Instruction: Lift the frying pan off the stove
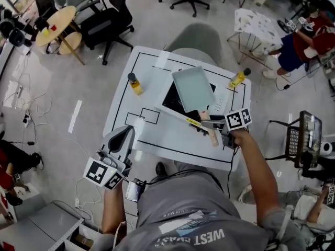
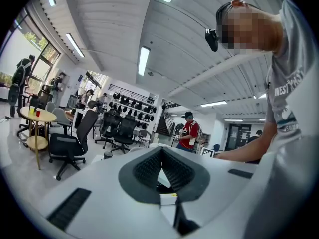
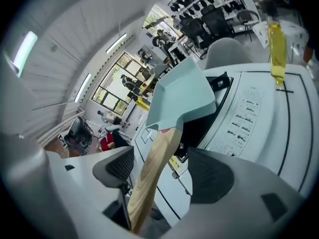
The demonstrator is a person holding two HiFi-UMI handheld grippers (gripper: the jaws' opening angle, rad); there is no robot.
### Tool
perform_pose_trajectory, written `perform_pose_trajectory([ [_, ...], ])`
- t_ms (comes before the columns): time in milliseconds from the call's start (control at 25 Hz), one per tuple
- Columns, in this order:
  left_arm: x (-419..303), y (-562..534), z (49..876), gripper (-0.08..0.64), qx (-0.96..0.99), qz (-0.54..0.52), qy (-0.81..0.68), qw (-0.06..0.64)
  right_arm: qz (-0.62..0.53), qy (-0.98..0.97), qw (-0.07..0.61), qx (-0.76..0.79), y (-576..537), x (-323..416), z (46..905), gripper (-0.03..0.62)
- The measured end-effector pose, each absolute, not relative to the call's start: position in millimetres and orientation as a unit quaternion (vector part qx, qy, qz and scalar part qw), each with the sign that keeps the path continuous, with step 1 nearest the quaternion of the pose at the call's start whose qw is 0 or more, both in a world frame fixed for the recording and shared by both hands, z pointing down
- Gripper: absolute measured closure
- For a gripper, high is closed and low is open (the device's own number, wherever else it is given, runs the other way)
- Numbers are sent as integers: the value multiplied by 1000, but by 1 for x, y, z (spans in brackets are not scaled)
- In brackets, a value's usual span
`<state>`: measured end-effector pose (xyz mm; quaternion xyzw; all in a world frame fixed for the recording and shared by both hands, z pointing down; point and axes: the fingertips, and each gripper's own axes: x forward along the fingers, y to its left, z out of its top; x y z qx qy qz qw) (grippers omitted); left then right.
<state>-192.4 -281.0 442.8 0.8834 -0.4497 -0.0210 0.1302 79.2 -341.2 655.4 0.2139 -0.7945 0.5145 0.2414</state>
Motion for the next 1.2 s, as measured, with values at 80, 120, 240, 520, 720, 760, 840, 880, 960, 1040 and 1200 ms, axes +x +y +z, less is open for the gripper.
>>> perform_pose_trajectory([
  [80, -191, -285, 447, 561, 881, -21, -452, 137, 537, -787, 236, 190, -337, 74, 660, 244],
  [120, -190, -286, 450, 561, 880, -20, -453, 140, 547, -784, 233, 178, -336, 72, 661, 245],
  [240, -190, -291, 455, 561, 876, -21, -458, 147, 575, -775, 219, 140, -331, 62, 665, 278],
  [520, -190, -299, 463, 561, 872, -23, -464, 155, 623, -743, 210, 122, -327, 67, 670, 372],
  [720, -187, -302, 465, 561, 872, -23, -463, 158, 621, -765, 149, 83, -333, 56, 650, 474],
  [760, -187, -302, 466, 561, 872, -22, -462, 158, 621, -764, 147, 95, -334, 58, 652, 472],
  [840, -187, -303, 465, 561, 873, -21, -462, 157, 622, -748, 173, 152, -334, 74, 664, 472],
  [880, -188, -302, 465, 561, 873, -20, -461, 157, 621, -746, 174, 164, -334, 77, 665, 472],
  [960, -190, -301, 464, 561, 873, -19, -461, 156, 618, -758, 149, 146, -333, 69, 658, 472],
  [1040, -192, -300, 463, 561, 873, -18, -462, 156, 616, -767, 127, 126, -331, 60, 650, 471],
  [1200, -198, -297, 459, 561, 871, -14, -467, 151, 617, -759, 143, 148, -326, 64, 652, 468],
])
